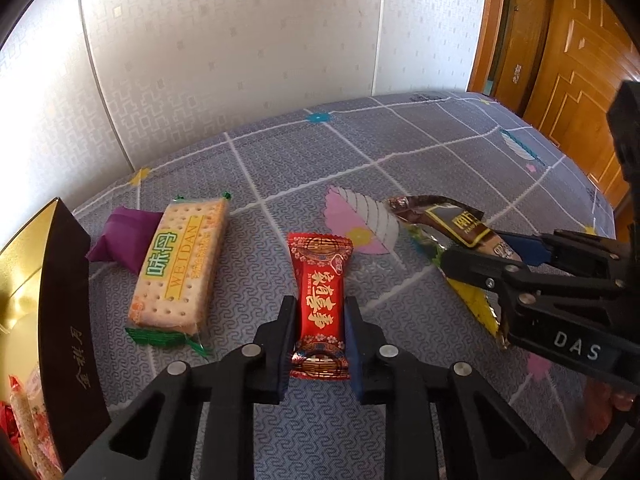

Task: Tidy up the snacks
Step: 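Carry the red candy bar to the tin with left gripper while right carries the brown bag, then lower the red candy bar into the tin and open the left gripper, then lower the brown black-sesame bag into the tin and open the right gripper, then move the open right gripper over the WEIDAN cracker packet on the bed, then close the right gripper on the WEIDAN cracker packet and lift it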

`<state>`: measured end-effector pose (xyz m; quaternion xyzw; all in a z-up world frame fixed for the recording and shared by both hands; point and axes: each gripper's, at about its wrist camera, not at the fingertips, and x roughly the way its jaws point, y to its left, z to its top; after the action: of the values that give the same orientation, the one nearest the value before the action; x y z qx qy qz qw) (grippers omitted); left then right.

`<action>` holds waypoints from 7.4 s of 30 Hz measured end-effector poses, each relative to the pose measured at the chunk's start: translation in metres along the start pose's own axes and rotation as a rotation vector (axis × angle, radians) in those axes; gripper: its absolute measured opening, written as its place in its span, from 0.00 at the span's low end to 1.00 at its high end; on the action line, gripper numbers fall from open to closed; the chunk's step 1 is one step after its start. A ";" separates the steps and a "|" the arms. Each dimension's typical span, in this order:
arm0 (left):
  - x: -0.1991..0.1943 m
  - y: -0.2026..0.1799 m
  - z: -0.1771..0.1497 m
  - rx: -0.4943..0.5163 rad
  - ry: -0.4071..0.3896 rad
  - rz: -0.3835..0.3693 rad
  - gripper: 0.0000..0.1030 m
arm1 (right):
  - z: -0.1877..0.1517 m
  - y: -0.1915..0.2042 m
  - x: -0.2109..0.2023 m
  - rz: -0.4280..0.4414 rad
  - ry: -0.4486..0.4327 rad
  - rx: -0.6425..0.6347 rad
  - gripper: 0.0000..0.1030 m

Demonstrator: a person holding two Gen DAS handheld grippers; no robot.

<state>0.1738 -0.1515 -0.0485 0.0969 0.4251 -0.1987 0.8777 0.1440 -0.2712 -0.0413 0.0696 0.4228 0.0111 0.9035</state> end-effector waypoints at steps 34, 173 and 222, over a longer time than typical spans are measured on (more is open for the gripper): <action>-0.093 -0.001 -0.049 -0.081 -0.216 -0.065 0.21 | -0.003 0.001 -0.020 0.051 -0.139 0.035 0.34; -0.171 0.184 -0.168 -0.426 -0.250 0.395 0.96 | -0.043 0.133 0.002 0.227 -0.029 -0.046 0.35; -0.172 0.192 -0.170 -0.457 -0.258 0.391 0.98 | 0.021 0.128 0.058 -0.062 -0.046 -0.090 0.46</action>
<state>0.0406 0.1253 -0.0187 -0.0488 0.3176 0.0635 0.9448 0.2020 -0.1425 -0.0554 0.0159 0.4031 0.0007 0.9150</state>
